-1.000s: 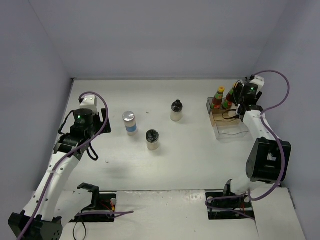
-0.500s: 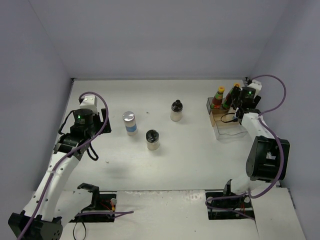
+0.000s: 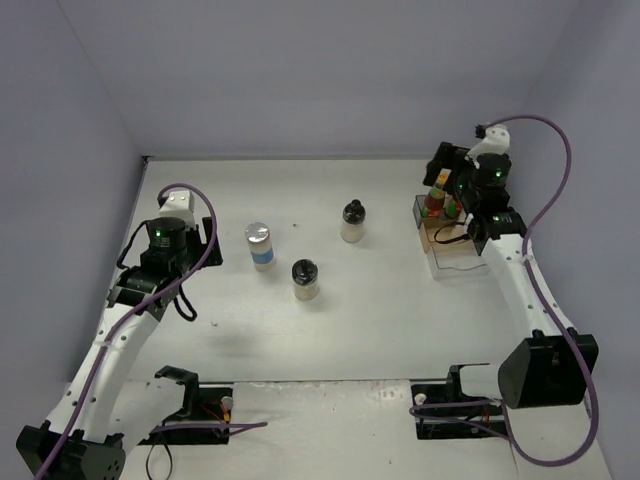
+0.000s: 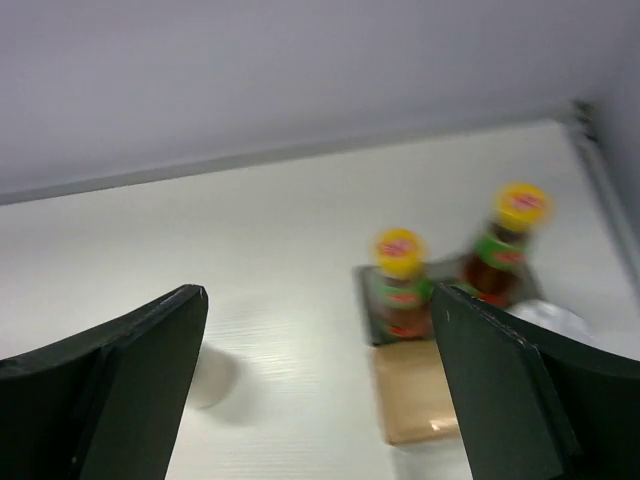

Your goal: Organize the condiment bottles

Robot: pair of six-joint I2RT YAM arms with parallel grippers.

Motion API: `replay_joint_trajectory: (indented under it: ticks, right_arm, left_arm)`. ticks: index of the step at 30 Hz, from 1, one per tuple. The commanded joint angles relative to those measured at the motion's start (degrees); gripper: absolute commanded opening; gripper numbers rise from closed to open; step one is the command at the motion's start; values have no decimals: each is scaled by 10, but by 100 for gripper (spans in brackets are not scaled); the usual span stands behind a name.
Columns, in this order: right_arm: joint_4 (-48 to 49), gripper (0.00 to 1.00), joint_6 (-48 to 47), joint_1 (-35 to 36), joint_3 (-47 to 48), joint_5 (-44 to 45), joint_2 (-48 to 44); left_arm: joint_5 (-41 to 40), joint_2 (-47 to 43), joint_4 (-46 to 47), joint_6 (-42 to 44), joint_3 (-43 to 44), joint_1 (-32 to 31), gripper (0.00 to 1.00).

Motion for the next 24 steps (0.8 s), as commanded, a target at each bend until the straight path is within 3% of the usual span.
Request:
replay_joint_trajectory:
  ticks: [1, 10, 17, 24]
  right_arm:
    - [8, 100, -27, 60, 55, -122, -22]
    - [5, 100, -74, 280, 139, -191, 97]
    - [1, 100, -104, 384, 241, -196, 231]
    - [-28, 100, -125, 445, 325, -211, 362]
  left_arm:
    - [1, -5, 32, -8, 13, 6, 74]
    - [-15, -13, 31, -7, 12, 9, 74]
    - [-26, -23, 35, -5, 7, 10, 74]
    - [-35, -28, 34, -5, 7, 11, 74]
